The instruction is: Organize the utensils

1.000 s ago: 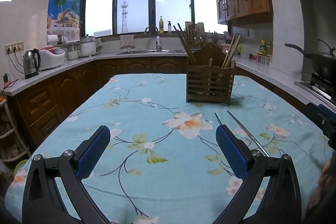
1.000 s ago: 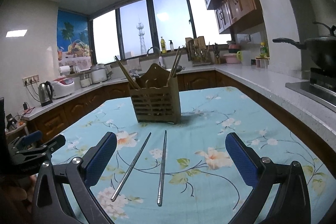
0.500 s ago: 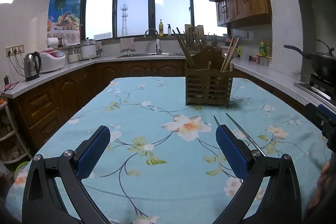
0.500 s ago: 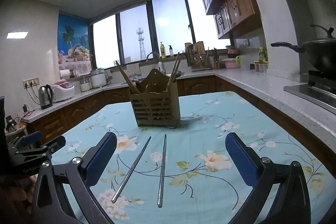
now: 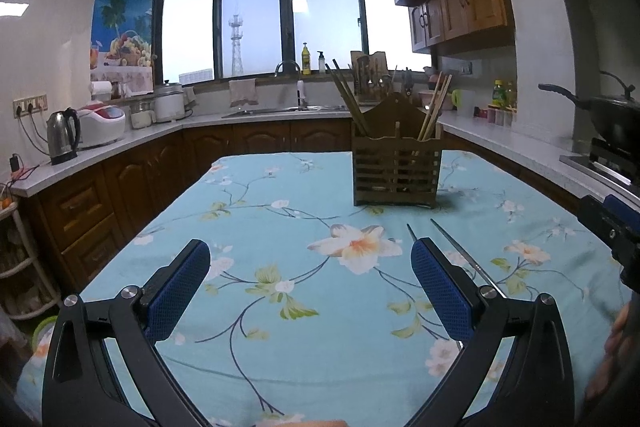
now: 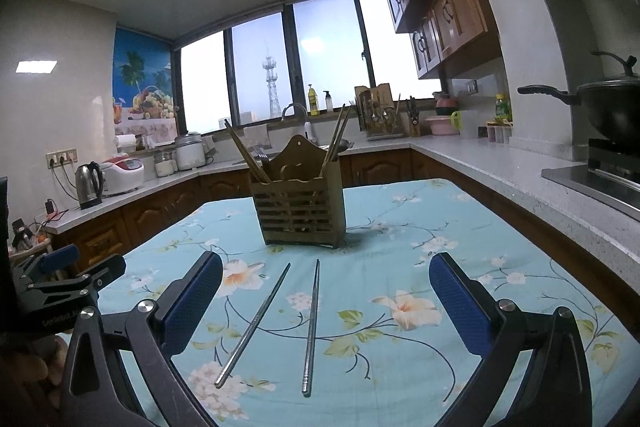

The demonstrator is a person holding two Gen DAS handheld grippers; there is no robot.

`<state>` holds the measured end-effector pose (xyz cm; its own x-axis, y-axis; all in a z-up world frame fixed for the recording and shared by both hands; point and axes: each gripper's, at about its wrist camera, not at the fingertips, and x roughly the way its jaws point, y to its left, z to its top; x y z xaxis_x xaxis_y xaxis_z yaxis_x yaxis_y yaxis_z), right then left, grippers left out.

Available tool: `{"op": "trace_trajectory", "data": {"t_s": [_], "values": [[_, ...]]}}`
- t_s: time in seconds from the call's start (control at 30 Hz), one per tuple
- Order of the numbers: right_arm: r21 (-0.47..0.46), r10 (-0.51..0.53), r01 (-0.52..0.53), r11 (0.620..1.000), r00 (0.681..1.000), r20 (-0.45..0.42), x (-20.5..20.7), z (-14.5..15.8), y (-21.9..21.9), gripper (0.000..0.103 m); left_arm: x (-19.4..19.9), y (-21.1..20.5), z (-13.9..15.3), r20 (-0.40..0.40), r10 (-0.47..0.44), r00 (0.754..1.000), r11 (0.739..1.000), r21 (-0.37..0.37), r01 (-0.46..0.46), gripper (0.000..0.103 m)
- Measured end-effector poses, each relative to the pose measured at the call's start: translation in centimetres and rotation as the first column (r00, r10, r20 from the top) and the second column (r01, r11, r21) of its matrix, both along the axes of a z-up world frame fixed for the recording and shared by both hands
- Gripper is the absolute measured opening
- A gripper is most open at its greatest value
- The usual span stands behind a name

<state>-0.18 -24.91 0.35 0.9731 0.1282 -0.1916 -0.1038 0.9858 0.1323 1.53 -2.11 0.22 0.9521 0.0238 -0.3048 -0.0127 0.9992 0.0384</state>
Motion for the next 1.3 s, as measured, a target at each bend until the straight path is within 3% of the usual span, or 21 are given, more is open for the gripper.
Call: {"op": "trace_trajectory", "data": {"t_s": [1.3], "values": [[0.003,0.006,-0.006,1.000,1.000,0.002,-0.28,-0.15,0.28,0.103,-0.48,0.47,0.37,0.008,0.006,1.000,1.000,0.011,-0.006,0.103]]}}
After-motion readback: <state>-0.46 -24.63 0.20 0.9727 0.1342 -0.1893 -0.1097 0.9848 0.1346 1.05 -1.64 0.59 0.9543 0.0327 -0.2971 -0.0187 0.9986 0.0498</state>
